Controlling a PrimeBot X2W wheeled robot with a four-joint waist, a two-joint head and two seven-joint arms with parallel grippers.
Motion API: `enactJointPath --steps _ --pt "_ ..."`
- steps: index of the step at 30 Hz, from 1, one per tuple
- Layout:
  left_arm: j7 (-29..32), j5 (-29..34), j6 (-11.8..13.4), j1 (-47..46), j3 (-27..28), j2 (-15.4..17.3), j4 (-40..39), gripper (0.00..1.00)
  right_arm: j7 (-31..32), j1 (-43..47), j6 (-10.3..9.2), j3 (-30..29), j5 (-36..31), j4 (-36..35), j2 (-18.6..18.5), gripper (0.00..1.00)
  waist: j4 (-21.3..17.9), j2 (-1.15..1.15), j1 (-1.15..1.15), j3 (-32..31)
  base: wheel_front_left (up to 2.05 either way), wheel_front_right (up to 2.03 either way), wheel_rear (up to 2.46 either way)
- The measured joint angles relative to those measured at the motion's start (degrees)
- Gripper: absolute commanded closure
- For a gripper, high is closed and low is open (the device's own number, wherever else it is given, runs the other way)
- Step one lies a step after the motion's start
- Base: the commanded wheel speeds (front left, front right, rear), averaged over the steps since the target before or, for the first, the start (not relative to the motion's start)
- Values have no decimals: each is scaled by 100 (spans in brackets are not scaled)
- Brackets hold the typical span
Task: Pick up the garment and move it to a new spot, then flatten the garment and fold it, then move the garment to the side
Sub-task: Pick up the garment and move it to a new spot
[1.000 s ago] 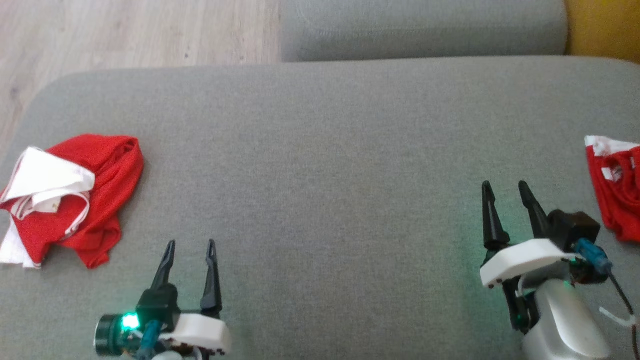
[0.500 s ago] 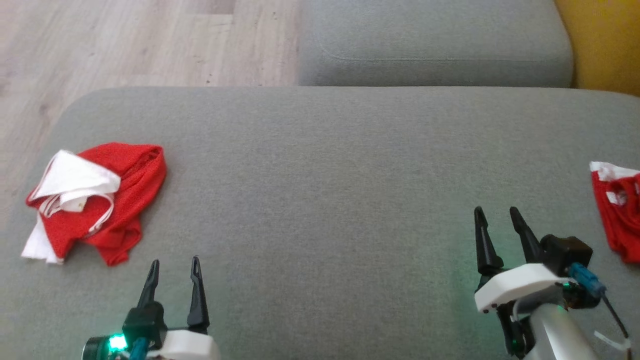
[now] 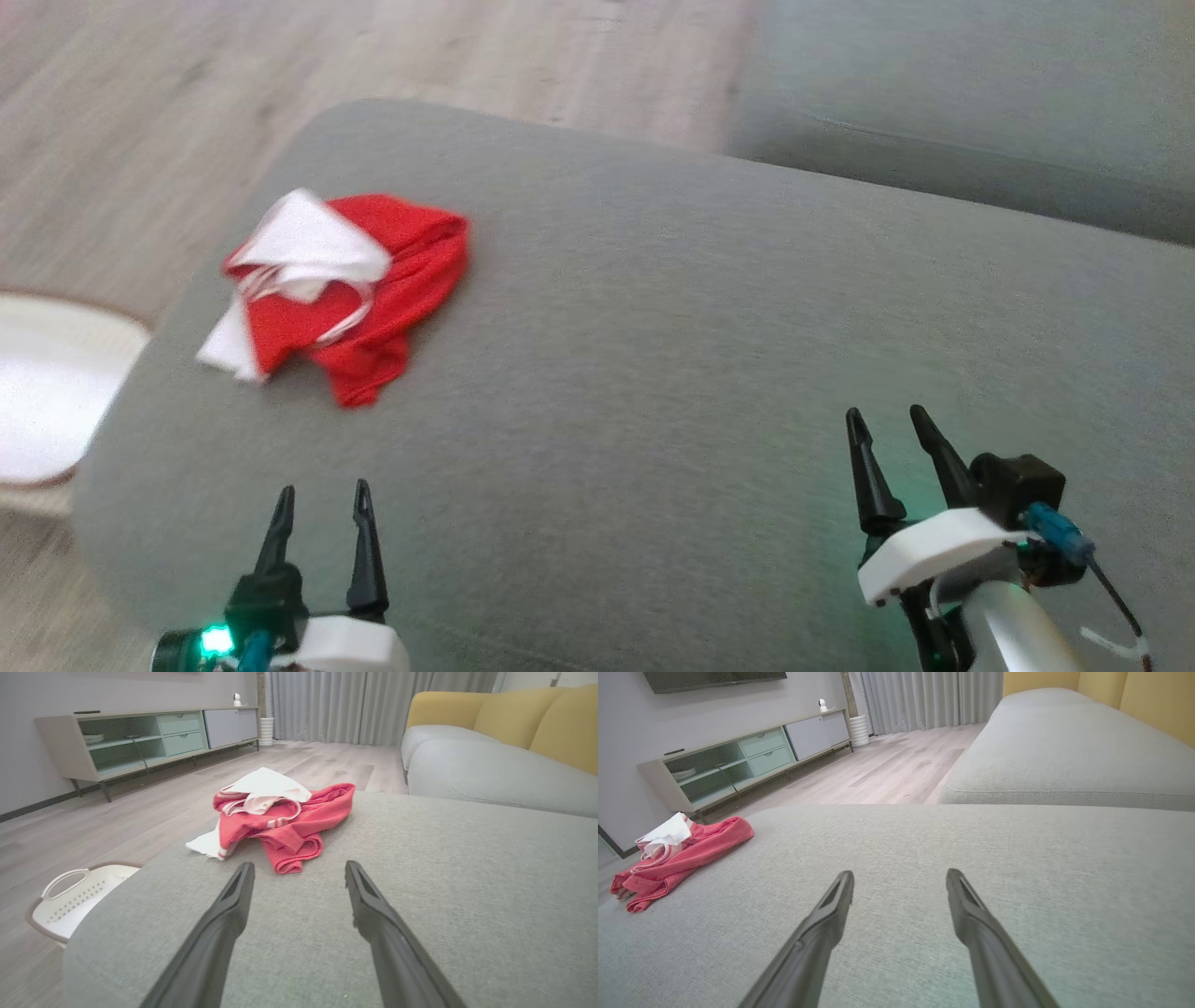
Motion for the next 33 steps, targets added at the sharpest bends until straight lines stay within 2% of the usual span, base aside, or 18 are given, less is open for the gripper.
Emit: enactJointPath --steps 2,6,11,14,17,20,26,33 --pt "0 -1 0 20 94 0 -9 0 0 -4 0 38 44 22 2 0 398 0 0 42 0 0 0" --pt "0 -1 3 134 420 5 -24 0 0 -23 0 155 102 59 3 0 870 0 0 128 0 0 0" --pt "0 -1 -10 247 758 1 -29 0 0 -170 0 313 100 102 12 0 1099 0 1 401 0 0 0" --pt "0 -30 -16 144 1022 2 -76 0 0 -341 0 408 71 81 12 0 1079 0 0 596 0 0 0" --pt "0 -134 -156 -122 1283 3 7 0 0 -528 0 452 -87 40 10 0 982 0 1 806 0 0 0" --pt "0 -170 -330 -894 1517 87 212 0 0 -676 0 413 -368 -23 4 0 806 0 1 1138 0 0 0" --pt "-1 -169 -660 -2035 1573 359 691 0 0 -867 0 312 -653 -127 -8 0 558 0 1 1605 0 0 0" --pt "-1 -341 -1021 -3418 1491 684 1889 0 -27 -1297 0 261 -892 -477 -7 0 149 0 1 2226 0 0 0"
